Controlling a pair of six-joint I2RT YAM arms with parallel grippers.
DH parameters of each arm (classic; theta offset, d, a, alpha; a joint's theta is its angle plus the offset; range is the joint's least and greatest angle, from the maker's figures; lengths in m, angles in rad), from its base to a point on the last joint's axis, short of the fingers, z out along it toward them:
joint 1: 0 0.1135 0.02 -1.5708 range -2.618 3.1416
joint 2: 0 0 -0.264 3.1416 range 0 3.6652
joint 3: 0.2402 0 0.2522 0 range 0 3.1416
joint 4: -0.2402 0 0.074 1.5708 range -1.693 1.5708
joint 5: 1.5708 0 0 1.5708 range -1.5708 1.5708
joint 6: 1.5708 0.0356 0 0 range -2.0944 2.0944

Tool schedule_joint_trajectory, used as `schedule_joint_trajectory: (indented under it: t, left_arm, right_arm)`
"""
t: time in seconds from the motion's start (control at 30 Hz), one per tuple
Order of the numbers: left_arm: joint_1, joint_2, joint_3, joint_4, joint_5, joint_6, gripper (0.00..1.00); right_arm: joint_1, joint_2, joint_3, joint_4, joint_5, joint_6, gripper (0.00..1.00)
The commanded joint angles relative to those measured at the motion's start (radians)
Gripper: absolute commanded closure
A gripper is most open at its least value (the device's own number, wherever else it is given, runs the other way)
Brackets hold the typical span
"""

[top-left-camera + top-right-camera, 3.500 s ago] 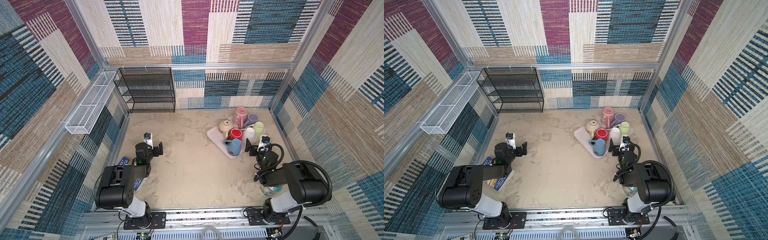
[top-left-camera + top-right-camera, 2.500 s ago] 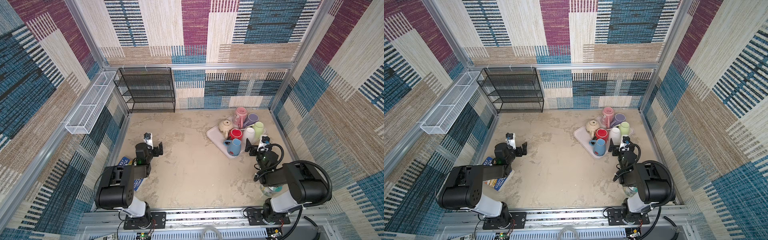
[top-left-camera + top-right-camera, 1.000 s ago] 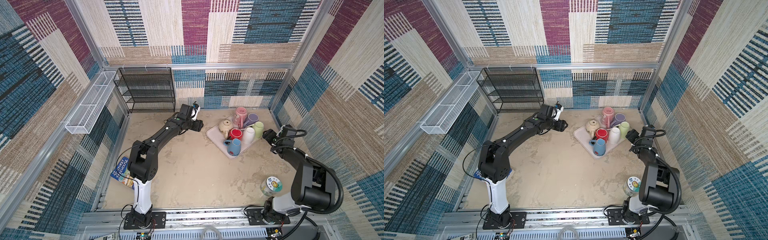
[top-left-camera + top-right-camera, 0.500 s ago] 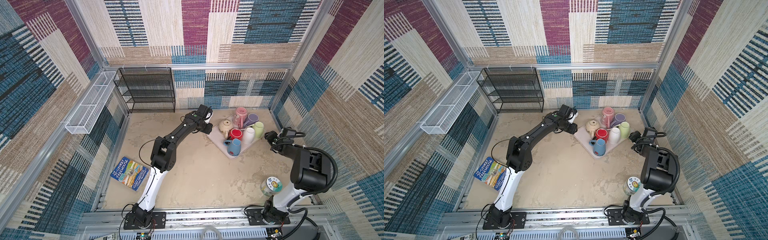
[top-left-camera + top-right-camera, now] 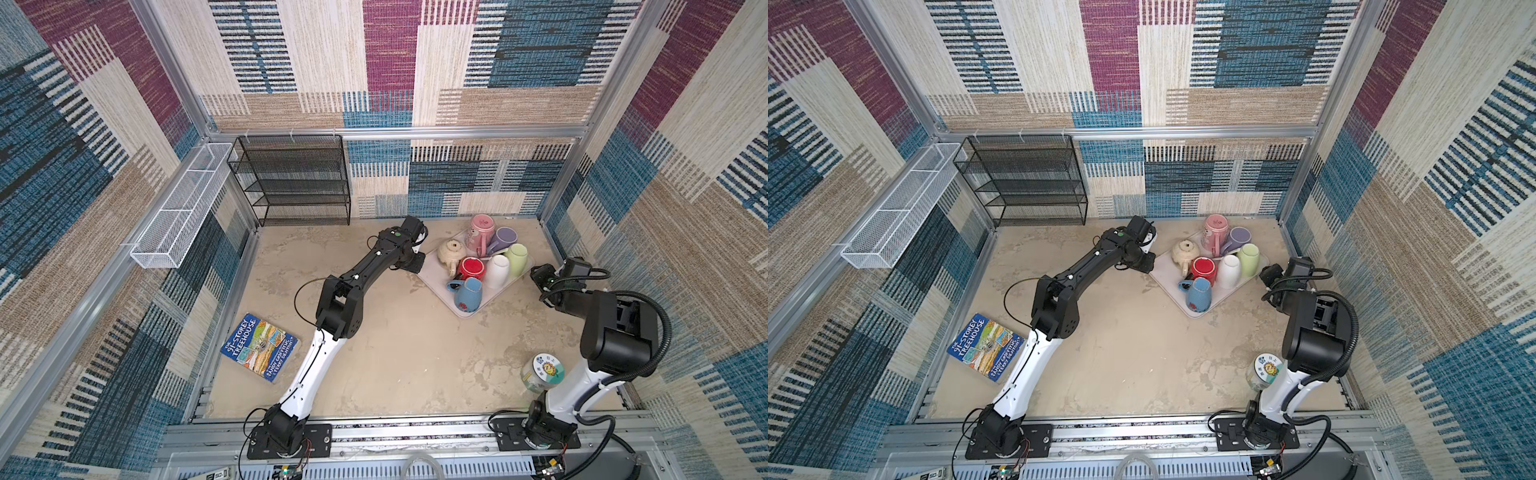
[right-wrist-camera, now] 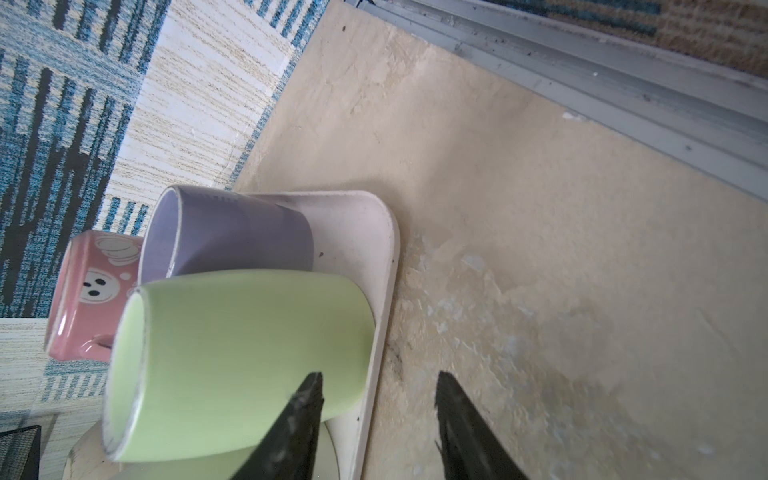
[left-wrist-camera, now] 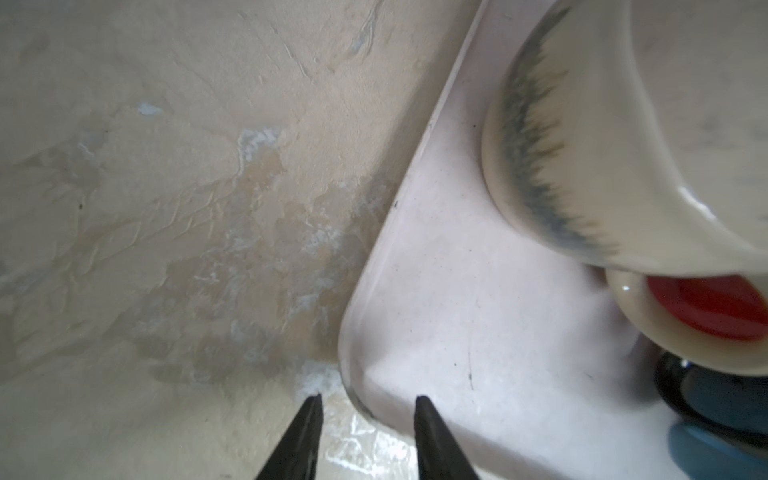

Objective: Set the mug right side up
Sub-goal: 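Reach the left gripper to the cream mug while the right reaches the tray corner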

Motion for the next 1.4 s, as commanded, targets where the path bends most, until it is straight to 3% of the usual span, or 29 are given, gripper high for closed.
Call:
schedule_joint_trajectory:
  t: [0.0,0.3,0.53,0.87,1.37]
  left_arm:
    - [-0.008,0.031,0.035,-0.027,-0.022,-0.043,0.62]
    - [-0.029,0.083,0.081,-0.063,-0.102,-0.098,0.72]
    - [-0.045,0.094,0.076,-0.072,-0.140,-0.125,0.99]
    - [-0.076,0.014,-0.043,-0.075,-0.155,-0.126,1.00]
    - [-0.088,-0.233,-0.443,0.042,-0.104,-0.154,1.00]
  right_arm:
    - [0.002,-0.005,-0.008,0.064,0.015,0.013,0.53]
    - [0.001,-0.059,-0.035,0.105,-0.010,0.027,0.55]
    - [0.002,-0.100,-0.052,0.109,-0.018,0.031,0.55]
    - [0.002,-0.106,-0.051,0.097,-0.046,0.028,0.55]
    - [0.002,-0.099,-0.053,0.060,-0.076,0.015,0.54]
